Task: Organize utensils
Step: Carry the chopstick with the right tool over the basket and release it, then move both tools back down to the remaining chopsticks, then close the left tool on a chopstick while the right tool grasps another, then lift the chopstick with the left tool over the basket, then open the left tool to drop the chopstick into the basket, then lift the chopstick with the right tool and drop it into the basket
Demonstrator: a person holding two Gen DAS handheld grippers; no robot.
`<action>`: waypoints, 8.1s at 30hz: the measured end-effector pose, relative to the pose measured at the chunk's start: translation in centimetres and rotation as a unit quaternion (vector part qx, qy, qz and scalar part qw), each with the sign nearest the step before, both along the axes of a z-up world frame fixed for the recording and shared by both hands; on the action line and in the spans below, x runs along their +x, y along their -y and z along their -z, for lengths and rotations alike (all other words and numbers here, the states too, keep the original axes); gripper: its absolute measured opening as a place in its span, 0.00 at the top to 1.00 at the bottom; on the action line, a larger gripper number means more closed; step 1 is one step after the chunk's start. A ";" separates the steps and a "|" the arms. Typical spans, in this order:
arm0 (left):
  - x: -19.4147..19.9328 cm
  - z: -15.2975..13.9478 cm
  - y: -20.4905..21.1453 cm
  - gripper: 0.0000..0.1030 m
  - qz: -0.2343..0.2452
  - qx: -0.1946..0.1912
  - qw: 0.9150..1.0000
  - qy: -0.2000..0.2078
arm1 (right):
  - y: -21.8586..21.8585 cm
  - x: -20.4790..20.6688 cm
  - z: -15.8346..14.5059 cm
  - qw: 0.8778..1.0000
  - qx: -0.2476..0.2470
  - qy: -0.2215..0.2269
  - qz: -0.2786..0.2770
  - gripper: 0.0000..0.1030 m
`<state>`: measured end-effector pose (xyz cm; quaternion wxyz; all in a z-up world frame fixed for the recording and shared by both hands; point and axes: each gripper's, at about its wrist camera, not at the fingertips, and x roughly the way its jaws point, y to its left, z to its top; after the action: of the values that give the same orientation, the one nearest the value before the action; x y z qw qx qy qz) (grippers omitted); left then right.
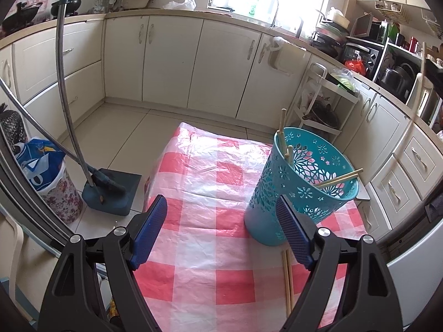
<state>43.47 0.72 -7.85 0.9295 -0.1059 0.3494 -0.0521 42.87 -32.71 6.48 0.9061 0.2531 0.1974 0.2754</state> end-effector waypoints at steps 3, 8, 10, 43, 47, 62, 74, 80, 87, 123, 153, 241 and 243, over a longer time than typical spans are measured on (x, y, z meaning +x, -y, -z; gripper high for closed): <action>0.0 -0.1 -0.2 0.25 -0.001 -0.004 1.000 0.000 | -1.1 1.5 0.5 0.999 -0.036 -0.003 0.016 0.95; 0.0 -0.2 -0.3 0.25 0.000 -0.004 1.000 0.000 | -4.4 3.9 3.3 0.991 -0.128 -0.026 0.030 0.95; 0.0 -0.2 -0.3 0.25 0.000 -0.004 1.000 0.000 | -6.1 4.8 5.0 0.983 -0.174 -0.042 0.030 0.95; -0.2 0.5 0.0 0.24 0.008 0.012 1.000 -0.015 | -9.4 -3.1 22.9 0.916 -0.322 -0.240 0.001 0.74; -0.2 0.5 0.2 0.24 0.010 0.014 1.000 -0.017 | -9.6 -2.9 23.4 0.911 -0.330 -0.248 0.001 0.74; -0.2 1.2 0.7 0.23 0.016 0.022 0.999 -0.022 | -10.5 -2.8 24.1 0.901 -0.358 -0.247 -0.007 0.76; 0.2 7.1 8.2 0.22 0.096 0.096 0.986 -0.095 | -6.6 -3.5 23.9 0.891 -0.371 -0.257 -0.042 0.90; 0.5 9.8 12.4 0.22 0.119 0.150 0.976 -0.107 | -4.5 -3.9 24.0 0.896 -0.358 -0.261 -0.040 0.90; 1.2 12.1 14.3 0.24 0.123 0.170 0.970 -0.125 | -4.1 -4.0 23.9 0.904 -0.334 -0.266 -0.039 0.90; 0.6 11.8 10.2 0.95 0.156 0.073 0.977 -0.129 | -6.6 -3.3 23.8 0.897 -0.363 -0.243 -0.064 0.94; -2.3 6.0 11.0 0.95 0.263 -0.002 0.963 -0.052 | -6.5 -3.2 23.9 0.895 -0.361 -0.253 -0.058 0.95; -0.5 -1.7 -1.3 0.30 -0.049 -0.084 0.993 0.070 | -3.5 -4.0 10.1 0.992 -0.067 -0.059 -0.087 0.95; -0.5 -1.6 -1.3 0.30 -0.047 -0.084 0.993 0.067 | -3.6 -2.5 8.1 0.996 -0.055 -0.035 -0.062 0.95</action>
<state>42.92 1.99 -6.29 0.9400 -0.1962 0.2757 -0.0443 40.38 -29.09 -1.59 0.8924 0.1993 0.2596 0.3107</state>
